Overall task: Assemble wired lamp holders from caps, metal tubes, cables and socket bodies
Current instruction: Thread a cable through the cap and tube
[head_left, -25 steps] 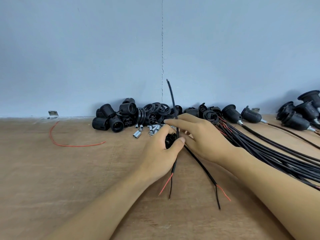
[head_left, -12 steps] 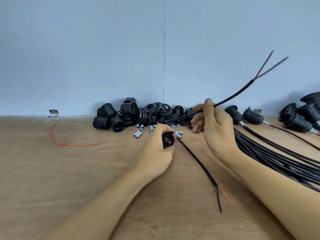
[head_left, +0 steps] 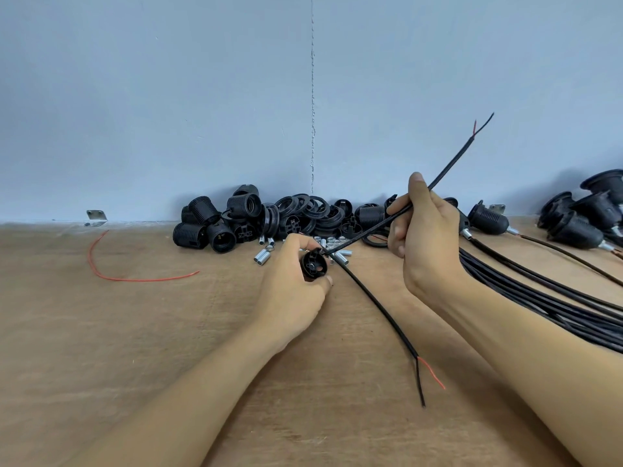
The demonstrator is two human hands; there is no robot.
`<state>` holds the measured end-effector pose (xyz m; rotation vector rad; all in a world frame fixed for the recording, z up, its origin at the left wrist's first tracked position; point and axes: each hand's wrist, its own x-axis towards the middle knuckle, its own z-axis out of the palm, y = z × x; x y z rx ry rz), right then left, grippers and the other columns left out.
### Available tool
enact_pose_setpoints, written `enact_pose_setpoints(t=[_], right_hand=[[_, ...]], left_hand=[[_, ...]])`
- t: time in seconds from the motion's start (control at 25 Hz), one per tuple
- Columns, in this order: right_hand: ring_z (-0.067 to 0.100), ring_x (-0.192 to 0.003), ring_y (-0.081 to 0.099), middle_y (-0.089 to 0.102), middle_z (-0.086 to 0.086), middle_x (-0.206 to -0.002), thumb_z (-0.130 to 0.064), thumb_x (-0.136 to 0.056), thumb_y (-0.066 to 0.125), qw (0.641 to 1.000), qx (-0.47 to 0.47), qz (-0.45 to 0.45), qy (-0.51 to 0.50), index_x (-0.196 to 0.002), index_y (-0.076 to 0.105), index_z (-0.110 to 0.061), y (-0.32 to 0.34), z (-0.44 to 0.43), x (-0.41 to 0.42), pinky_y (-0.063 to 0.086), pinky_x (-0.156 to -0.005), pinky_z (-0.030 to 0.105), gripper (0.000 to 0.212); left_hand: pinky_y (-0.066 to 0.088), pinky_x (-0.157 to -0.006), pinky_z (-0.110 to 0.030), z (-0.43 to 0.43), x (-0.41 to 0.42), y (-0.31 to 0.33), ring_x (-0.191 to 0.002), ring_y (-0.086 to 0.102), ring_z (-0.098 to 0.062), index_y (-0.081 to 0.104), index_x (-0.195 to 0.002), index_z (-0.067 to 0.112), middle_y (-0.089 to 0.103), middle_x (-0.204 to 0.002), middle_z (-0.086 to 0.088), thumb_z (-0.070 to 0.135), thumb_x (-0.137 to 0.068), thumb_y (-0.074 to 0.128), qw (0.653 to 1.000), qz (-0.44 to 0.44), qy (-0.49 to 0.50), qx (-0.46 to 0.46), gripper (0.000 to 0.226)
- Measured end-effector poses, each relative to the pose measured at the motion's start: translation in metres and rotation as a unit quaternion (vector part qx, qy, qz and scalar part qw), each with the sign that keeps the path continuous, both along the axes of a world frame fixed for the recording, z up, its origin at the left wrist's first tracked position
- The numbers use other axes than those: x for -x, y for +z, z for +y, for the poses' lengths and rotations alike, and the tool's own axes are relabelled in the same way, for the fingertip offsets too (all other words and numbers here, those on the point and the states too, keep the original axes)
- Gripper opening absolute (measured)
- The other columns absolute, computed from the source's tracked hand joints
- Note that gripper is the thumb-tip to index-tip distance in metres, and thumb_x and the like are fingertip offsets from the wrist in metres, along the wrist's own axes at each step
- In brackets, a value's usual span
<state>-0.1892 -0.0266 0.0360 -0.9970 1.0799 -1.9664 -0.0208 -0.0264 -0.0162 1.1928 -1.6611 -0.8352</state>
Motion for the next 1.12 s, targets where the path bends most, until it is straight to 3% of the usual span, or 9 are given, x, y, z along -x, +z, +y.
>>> enact_pose_setpoints(t=[0.4,0.56,0.68,0.84,1.0,1.12], right_hand=[[0.015,-0.032,0.02,0.032,0.0,-0.038,-0.037,-0.103,0.05,0.999,-0.013,-0.044,0.013,-0.056,0.052,-0.013,0.0005,-0.0032,0.0003,0.019,-0.043,0.02,0.053],[0.014,-0.031,0.023,0.035,0.0,-0.037,-0.039,-0.104,0.049,1.0,-0.008,-0.005,0.017,-0.053,0.055,-0.018,-0.0004,-0.0009,-0.0023,0.022,-0.041,0.017,0.056],[0.012,-0.032,0.026,0.037,-0.001,-0.038,-0.042,-0.103,0.048,0.999,0.0,0.039,0.008,-0.049,0.056,-0.023,-0.0009,0.0018,-0.0058,0.024,-0.039,0.017,0.058],[0.012,-0.032,0.026,0.037,0.0,-0.039,-0.042,-0.104,0.047,0.999,-0.004,0.035,0.006,-0.047,0.058,-0.023,0.0004,0.0019,-0.0069,0.024,-0.039,0.017,0.061],[0.014,-0.032,0.024,0.036,0.0,-0.038,-0.042,-0.104,0.047,1.0,-0.004,0.019,0.012,-0.047,0.058,-0.024,0.0006,0.0007,-0.0058,0.023,-0.04,0.018,0.06],[0.015,-0.032,0.025,0.037,0.0,-0.039,-0.043,-0.103,0.048,1.0,-0.011,0.01,0.005,-0.047,0.059,-0.023,0.0009,-0.0009,-0.0042,0.024,-0.04,0.018,0.06]], left_hand=[[0.048,-0.087,-0.03,0.0005,0.0012,0.0009,-0.103,0.062,-0.015,0.05,-0.103,0.037,0.067,-0.112,0.003,0.01,-0.084,0.077,1.0,0.005,0.026,0.0,0.042],[0.039,-0.073,-0.021,0.0023,0.0011,0.0011,-0.093,0.06,-0.01,0.049,-0.099,0.04,0.066,-0.105,0.006,0.014,-0.084,0.079,1.0,-0.005,0.023,0.002,0.042],[0.037,-0.071,-0.02,0.0025,0.0004,0.002,-0.086,0.057,-0.009,0.049,-0.099,0.04,0.065,-0.102,0.008,0.016,-0.084,0.08,1.0,-0.021,0.019,0.004,0.042],[0.038,-0.066,-0.011,0.0037,-0.0001,0.0029,-0.083,0.058,-0.009,0.05,-0.099,0.038,0.067,-0.099,0.008,0.014,-0.084,0.079,0.999,-0.035,0.005,0.01,0.04],[0.042,-0.076,-0.024,0.005,0.0,0.0031,-0.093,0.061,-0.012,0.05,-0.098,0.038,0.068,-0.101,0.007,0.012,-0.084,0.078,0.999,-0.03,-0.003,0.011,0.041],[0.044,-0.076,-0.021,0.005,-0.0003,0.003,-0.094,0.065,-0.012,0.051,-0.096,0.038,0.071,-0.099,0.01,0.01,-0.084,0.078,1.0,-0.021,-0.009,0.009,0.04]])
